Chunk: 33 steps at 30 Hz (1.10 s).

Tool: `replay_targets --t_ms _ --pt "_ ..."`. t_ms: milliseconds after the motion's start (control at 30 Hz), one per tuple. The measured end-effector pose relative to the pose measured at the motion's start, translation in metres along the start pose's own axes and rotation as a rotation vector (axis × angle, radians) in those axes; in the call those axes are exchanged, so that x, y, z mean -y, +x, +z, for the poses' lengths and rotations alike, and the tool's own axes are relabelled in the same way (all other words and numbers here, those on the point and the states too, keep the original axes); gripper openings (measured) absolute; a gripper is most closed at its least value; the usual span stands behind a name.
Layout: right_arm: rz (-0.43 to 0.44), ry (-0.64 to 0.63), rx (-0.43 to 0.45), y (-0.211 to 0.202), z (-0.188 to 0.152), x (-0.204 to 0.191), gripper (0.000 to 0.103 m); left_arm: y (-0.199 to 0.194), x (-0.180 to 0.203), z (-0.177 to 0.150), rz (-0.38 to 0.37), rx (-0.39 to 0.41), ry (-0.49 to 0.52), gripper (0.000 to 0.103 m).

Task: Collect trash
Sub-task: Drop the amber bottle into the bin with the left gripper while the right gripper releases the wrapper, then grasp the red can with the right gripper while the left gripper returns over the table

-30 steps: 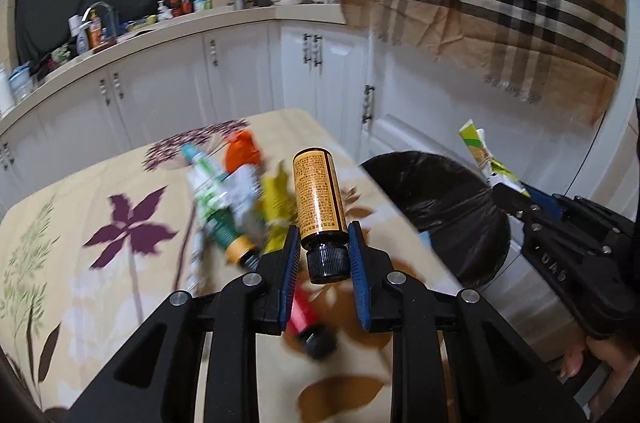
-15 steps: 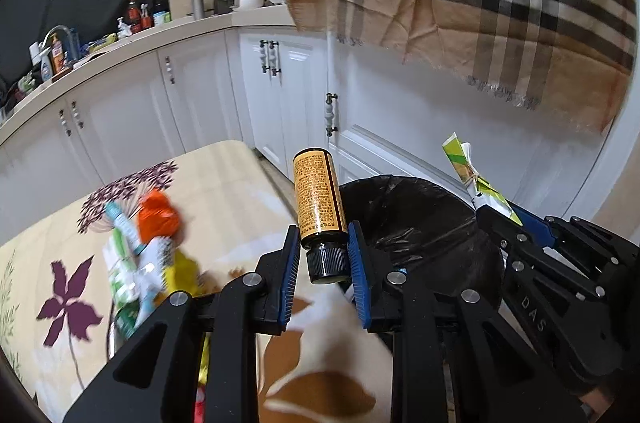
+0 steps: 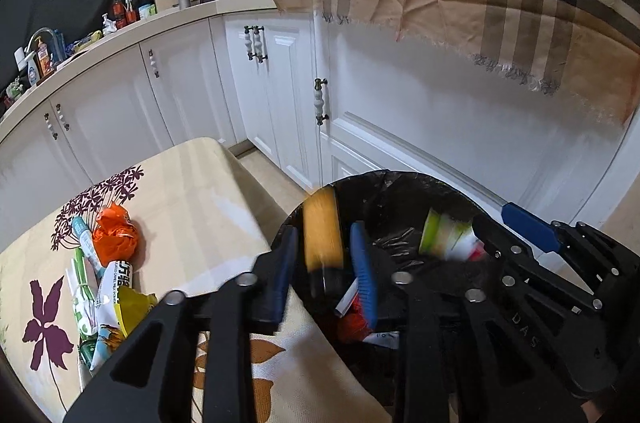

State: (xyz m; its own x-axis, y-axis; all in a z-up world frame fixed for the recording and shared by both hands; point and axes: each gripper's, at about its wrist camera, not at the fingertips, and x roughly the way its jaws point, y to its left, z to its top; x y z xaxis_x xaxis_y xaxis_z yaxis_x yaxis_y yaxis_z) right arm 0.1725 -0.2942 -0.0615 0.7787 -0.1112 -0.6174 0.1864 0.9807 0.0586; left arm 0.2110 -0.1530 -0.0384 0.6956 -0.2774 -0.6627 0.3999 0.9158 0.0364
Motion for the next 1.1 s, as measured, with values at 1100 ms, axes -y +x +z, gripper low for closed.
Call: replay_targets --t_ms 1100 --pt "0.217 -0.175 0.01 -0.093 -0.026 -0.136 0.039 -0.145 -0.151 -0.095 0.275 0.089 -0.264 0.067"
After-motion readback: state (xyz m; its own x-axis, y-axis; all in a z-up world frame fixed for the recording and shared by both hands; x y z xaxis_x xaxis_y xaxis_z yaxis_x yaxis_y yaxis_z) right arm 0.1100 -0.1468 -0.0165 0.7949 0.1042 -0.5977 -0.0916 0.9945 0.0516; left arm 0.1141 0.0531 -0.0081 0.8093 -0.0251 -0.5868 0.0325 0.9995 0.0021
